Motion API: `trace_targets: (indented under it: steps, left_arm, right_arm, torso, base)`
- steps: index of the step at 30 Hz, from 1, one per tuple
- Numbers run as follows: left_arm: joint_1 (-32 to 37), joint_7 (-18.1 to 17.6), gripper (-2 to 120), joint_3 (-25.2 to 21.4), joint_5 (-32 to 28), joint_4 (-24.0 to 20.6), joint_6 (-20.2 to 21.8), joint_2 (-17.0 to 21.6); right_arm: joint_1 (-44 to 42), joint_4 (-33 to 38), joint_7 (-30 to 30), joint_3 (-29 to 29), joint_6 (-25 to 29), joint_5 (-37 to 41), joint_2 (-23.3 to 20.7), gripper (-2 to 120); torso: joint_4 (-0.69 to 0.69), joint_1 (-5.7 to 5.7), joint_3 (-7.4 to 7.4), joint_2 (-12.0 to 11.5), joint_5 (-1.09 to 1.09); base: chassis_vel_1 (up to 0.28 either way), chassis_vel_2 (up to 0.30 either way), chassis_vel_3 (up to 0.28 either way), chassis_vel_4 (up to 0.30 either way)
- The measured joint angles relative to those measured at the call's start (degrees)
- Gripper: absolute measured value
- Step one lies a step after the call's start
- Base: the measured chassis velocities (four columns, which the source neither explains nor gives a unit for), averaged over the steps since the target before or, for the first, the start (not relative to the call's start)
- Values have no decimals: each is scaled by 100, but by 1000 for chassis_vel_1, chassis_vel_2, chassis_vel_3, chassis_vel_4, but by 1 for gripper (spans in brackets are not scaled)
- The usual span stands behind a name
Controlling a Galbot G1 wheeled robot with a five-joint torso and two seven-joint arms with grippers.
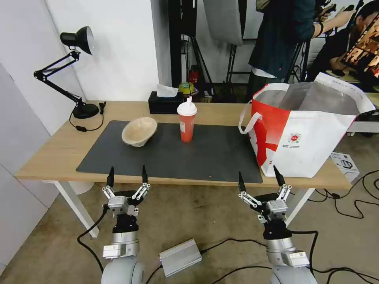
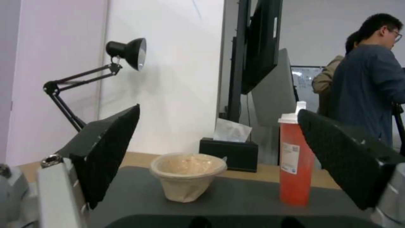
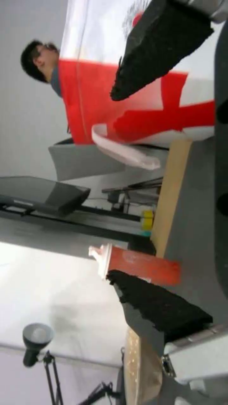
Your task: Pick up the trash from the table and place it into the takeout bag.
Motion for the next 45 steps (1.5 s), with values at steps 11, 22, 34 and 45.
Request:
trace_targets:
  steps: [11, 22, 34, 45]
  left_arm:
    - [24, -2, 100, 32, 0, -6, -3, 0]
    - [47, -3, 100, 33, 17, -11, -8, 0]
    - [31, -4, 100, 37, 41, 37, -10, -4]
    - [16, -7, 100, 11, 43, 66, -10, -6]
  right_arm:
    - [406, 259, -209, -416, -952, 379, -343, 100]
    - [1259, 224, -355, -756, -1823, 1230, -821, 100]
    - [2145, -109, -459, -1089, -2585, 2052, -1284, 100]
    - [2956, -457, -521, -1347, -3172, 2730, -1544, 100]
  torso:
    - [0, 0, 0, 0, 0]
    - [0, 0, 0, 0, 0]
    - [0, 0, 0, 0, 0]
    - [1, 0, 0, 1, 0]
  base:
    - [0, 0, 0, 0]
    - [0, 0, 0, 0]
    - [0, 0, 0, 0]
    - [0, 0, 0, 0]
